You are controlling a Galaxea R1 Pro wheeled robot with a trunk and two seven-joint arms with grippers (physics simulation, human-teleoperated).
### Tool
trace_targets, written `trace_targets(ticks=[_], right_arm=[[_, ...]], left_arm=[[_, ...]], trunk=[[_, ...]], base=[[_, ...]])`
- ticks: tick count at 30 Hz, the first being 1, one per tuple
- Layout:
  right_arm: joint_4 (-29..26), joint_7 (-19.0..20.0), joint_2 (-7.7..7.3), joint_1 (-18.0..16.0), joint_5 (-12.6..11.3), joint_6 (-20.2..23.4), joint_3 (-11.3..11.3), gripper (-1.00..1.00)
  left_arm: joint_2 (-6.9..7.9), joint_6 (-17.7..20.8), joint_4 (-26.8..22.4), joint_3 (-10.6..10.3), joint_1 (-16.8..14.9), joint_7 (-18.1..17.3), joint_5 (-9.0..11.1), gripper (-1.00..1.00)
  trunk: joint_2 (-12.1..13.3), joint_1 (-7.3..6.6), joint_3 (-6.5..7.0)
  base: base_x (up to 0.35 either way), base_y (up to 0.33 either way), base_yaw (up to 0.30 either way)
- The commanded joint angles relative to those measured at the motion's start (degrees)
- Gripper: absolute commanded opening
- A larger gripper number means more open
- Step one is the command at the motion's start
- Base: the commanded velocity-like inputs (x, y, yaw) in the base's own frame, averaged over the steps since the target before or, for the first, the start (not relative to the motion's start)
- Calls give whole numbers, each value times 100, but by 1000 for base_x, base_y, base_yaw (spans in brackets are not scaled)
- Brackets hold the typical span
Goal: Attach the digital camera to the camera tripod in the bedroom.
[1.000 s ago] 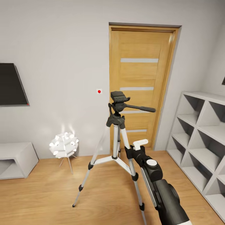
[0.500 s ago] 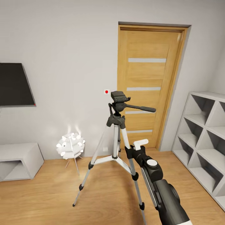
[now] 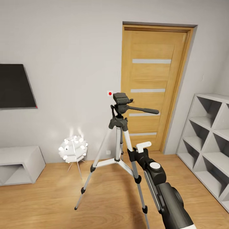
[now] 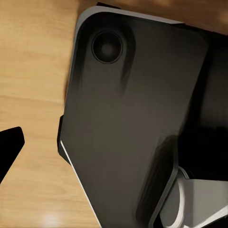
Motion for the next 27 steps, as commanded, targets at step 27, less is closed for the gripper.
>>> trace_targets(ticks=[27], right_arm=[[-3,35,3,-5,49,22,-11,-100]], left_arm=[[-5,-8,-16,-7,3,0,14,100]], trunk=[[-5,1,-6]], base=[[0,220,0]])
